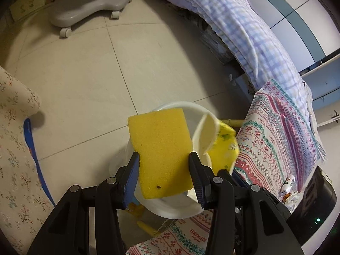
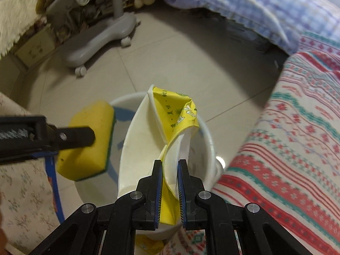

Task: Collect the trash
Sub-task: 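Carry the sponge and yellow wrapper in both grippers over the white bin, then open both grippers to drop the sponge and wrapper into the bin, then move both grippers back to the trash on the bedspread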

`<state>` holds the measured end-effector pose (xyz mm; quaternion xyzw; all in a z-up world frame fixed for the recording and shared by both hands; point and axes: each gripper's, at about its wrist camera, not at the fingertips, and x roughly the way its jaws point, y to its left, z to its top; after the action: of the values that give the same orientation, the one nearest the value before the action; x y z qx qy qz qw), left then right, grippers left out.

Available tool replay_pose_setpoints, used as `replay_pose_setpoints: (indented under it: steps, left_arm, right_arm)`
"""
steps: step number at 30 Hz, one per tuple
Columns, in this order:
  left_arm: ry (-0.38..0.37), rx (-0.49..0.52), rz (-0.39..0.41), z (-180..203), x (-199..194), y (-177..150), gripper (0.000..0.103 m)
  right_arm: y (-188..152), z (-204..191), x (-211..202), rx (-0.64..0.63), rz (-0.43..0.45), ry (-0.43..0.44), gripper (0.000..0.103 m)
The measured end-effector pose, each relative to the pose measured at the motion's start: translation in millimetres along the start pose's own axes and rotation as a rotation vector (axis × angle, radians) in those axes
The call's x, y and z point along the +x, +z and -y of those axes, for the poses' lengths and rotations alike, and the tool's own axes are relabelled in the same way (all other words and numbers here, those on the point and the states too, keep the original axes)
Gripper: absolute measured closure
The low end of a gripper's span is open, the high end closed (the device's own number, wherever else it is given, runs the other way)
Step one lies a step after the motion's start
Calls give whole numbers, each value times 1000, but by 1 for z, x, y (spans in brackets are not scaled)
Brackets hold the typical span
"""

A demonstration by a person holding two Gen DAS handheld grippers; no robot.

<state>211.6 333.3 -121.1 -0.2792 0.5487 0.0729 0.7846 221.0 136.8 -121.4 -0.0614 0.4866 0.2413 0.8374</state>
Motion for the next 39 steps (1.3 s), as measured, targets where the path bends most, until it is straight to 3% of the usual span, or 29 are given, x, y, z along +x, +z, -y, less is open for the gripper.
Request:
replay_pose_setpoints:
  steps: [5,6,7,9,14,19,26,34,39]
  left_arm:
    - [6,-4,-10,2,5,-1,55]
    - [7,-2,-9,1,4,-1,55]
    - [8,1,-7,2,4,-1,55]
    - [15,8,-9,3,5,-2,55]
    - [29,22,-18,6,8,-2,55]
    - [69,51,-45,10,15,-4,38]
    - [105,46,-43,10,17,-6,37]
    - [85,100,30,37,-2,-12,37]
    - [20,186,40,75,-9,-31,37]
  right_arm:
    - [3,-4,16,-5,-19,-3,90]
    - [4,-5,19,-9,-26,-14,82]
    - [4,-5,22,-9,-35,-34,61]
    - [3,-3,22,-8,-23,-59,39]
    - [-7,4,11,-14,8,-75,39]
    - [-19,16,-9,-7,35,-76,39]
    - [-34,48,-39,62,53,-75,39]
    - [-45,76,-83,91,68,-100,39]
    - [-50,89,-118,99,76,-97,38]
